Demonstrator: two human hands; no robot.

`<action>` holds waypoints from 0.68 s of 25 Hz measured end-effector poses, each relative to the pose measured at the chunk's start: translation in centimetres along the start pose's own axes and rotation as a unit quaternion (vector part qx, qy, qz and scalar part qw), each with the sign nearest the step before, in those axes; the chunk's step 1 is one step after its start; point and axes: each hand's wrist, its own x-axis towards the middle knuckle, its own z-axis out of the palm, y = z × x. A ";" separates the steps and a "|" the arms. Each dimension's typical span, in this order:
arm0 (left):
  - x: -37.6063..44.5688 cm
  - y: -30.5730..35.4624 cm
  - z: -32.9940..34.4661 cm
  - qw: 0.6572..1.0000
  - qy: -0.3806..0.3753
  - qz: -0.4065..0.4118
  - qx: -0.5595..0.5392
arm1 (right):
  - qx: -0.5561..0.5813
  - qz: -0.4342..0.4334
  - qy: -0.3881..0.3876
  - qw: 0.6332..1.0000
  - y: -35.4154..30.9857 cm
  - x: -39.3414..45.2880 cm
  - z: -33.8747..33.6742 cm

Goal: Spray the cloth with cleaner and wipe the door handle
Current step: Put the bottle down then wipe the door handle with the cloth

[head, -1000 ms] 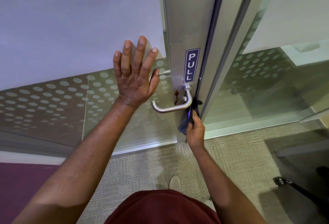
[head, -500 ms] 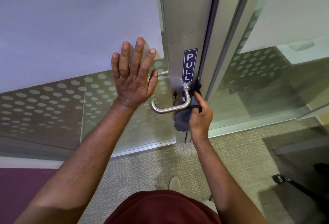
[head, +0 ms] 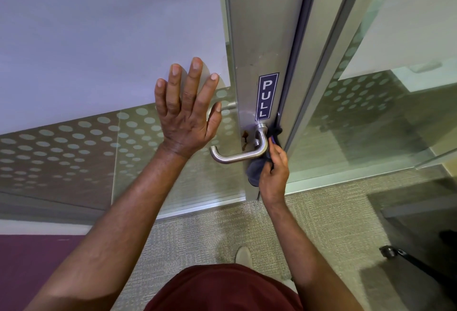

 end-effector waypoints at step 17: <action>0.4 0.1 -0.6 1.000 -0.022 -0.009 0.006 | 0.231 0.328 0.125 0.908 0.4 -0.3 4.1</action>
